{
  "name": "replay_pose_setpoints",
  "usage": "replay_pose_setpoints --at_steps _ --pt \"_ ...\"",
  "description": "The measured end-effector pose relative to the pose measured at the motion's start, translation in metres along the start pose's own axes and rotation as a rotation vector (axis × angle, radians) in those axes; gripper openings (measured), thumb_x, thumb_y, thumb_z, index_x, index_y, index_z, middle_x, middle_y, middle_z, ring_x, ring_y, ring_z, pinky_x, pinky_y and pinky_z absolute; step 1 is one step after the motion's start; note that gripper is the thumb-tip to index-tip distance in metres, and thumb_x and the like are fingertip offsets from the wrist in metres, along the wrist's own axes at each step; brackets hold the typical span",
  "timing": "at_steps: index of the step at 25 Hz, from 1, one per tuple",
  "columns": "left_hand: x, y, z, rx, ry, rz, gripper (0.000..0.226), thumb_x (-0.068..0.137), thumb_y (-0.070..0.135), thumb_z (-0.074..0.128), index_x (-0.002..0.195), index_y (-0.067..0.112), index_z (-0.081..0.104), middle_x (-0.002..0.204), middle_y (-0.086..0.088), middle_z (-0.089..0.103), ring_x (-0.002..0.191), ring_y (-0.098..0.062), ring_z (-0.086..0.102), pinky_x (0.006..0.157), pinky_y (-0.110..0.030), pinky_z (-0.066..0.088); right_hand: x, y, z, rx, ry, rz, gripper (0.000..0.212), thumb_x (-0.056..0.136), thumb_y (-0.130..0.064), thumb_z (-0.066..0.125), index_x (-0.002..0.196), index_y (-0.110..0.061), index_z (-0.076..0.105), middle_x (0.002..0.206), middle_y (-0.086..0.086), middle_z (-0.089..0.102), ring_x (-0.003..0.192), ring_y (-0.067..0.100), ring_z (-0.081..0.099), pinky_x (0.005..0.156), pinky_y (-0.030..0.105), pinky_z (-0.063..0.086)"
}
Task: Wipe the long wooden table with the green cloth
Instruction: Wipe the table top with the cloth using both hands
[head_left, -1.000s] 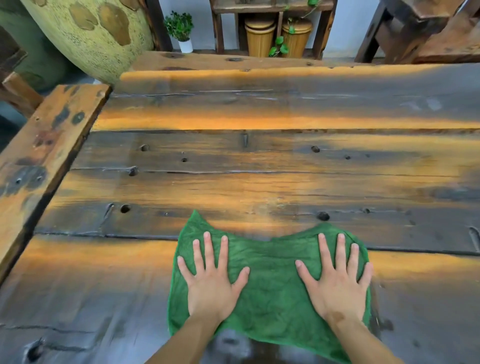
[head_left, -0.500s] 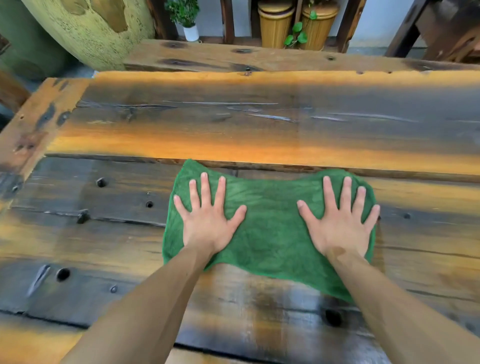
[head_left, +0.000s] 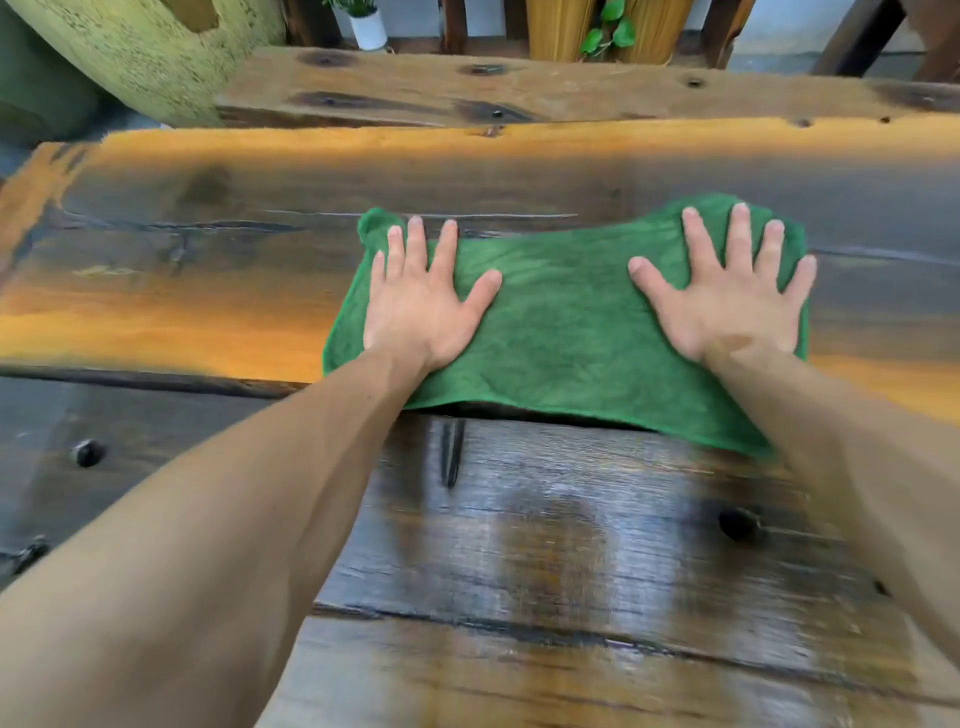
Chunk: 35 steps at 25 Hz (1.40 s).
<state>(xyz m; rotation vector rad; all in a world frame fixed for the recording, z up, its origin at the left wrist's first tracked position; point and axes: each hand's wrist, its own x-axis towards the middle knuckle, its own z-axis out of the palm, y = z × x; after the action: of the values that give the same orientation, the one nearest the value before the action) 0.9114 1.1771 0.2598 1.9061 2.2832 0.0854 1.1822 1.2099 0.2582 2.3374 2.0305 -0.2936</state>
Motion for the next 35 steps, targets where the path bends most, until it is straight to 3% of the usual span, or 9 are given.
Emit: replay_pose_setpoints --at_steps 3,5,10,14,16,19,24,29,35 --pt "0.027 -0.003 0.000 -0.107 0.096 0.034 0.073 0.101 0.063 0.034 0.161 0.038 0.003 0.170 -0.010 -0.005 0.153 -0.042 0.016 0.125 -0.047 0.016 0.034 -0.009 -0.006 0.005 0.011 -0.023 0.091 0.078 -0.093 0.004 0.157 -0.048 0.002 0.169 -0.003 -0.008 0.155 0.028 -0.009 0.120 0.059 -0.008" --pt "0.045 -0.002 -0.002 -0.122 0.072 0.068 0.069 0.102 0.062 0.032 0.160 0.043 0.001 0.170 -0.009 -0.012 0.152 -0.043 0.015 0.125 -0.048 0.014 0.049 -0.012 -0.007 -0.002 0.014 -0.029 0.091 0.078 -0.092 0.005 0.157 -0.047 0.003 0.169 -0.003 -0.007 0.155 0.028 -0.007 0.120 0.060 -0.007" --pt "0.081 0.006 -0.003 -0.002 -0.006 0.108 0.069 0.099 0.070 0.018 0.159 0.044 -0.007 0.169 -0.002 -0.019 0.157 -0.018 -0.007 0.125 -0.051 -0.002 0.084 -0.012 -0.013 0.010 0.006 -0.044 0.089 0.079 -0.091 0.008 0.157 -0.049 0.003 0.169 -0.003 -0.006 0.155 0.029 -0.006 0.121 0.061 -0.004" --pt "0.111 0.007 -0.003 -0.160 0.185 0.102 0.068 0.100 0.065 0.020 0.161 0.038 0.009 0.171 -0.001 0.011 0.155 -0.018 0.014 0.124 -0.050 0.013 0.128 -0.011 -0.017 -0.004 0.059 -0.079 0.089 0.079 -0.091 0.011 0.157 -0.047 0.007 0.169 -0.002 0.000 0.155 0.030 -0.001 0.121 0.062 0.000" --pt "0.114 0.009 -0.004 -0.245 0.349 0.147 0.063 0.102 0.058 0.025 0.159 0.031 0.026 0.162 0.001 0.033 0.146 -0.018 0.034 0.118 -0.043 0.025 0.150 -0.010 -0.019 -0.014 0.066 -0.094 0.090 0.078 -0.091 0.012 0.157 -0.048 0.011 0.169 -0.001 0.004 0.155 0.030 0.002 0.120 0.062 0.003" --pt "0.116 0.011 -0.007 -0.298 0.500 0.200 0.055 0.103 0.051 0.028 0.150 0.027 0.041 0.145 0.003 0.049 0.131 -0.017 0.049 0.107 -0.039 0.033 0.175 -0.010 -0.023 -0.016 0.092 -0.112 0.093 0.075 -0.093 0.012 0.156 -0.048 0.015 0.169 0.000 0.009 0.154 0.031 0.006 0.119 0.063 0.007" --pt "0.133 0.018 -0.008 -0.113 0.651 0.170 0.049 0.103 0.046 0.024 0.130 0.019 0.055 0.126 -0.005 0.057 0.115 -0.027 0.054 0.096 -0.041 0.038 0.183 -0.013 -0.027 -0.018 0.101 -0.112 0.089 0.077 -0.090 0.012 0.156 -0.047 0.017 0.169 0.002 0.011 0.154 0.031 0.008 0.120 0.061 0.004" --pt "0.183 0.032 -0.012 0.096 0.518 0.004 0.050 0.102 0.039 0.028 0.112 0.004 0.063 0.119 -0.022 0.060 0.106 -0.045 0.059 0.084 -0.048 0.045 0.202 -0.012 -0.026 -0.018 0.093 -0.098 0.082 0.083 -0.086 0.010 0.157 -0.048 0.014 0.169 0.000 0.008 0.155 0.029 0.004 0.121 0.059 -0.001" --pt "0.218 0.061 -0.013 0.278 0.662 0.080 0.040 0.104 0.035 0.032 0.120 0.004 0.052 0.124 -0.026 0.055 0.113 -0.046 0.055 0.083 -0.052 0.040 0.218 0.004 -0.034 0.010 0.108 -0.017 0.078 0.088 -0.081 0.009 0.157 -0.046 0.016 0.169 0.002 0.009 0.154 0.031 0.006 0.122 0.058 0.001"
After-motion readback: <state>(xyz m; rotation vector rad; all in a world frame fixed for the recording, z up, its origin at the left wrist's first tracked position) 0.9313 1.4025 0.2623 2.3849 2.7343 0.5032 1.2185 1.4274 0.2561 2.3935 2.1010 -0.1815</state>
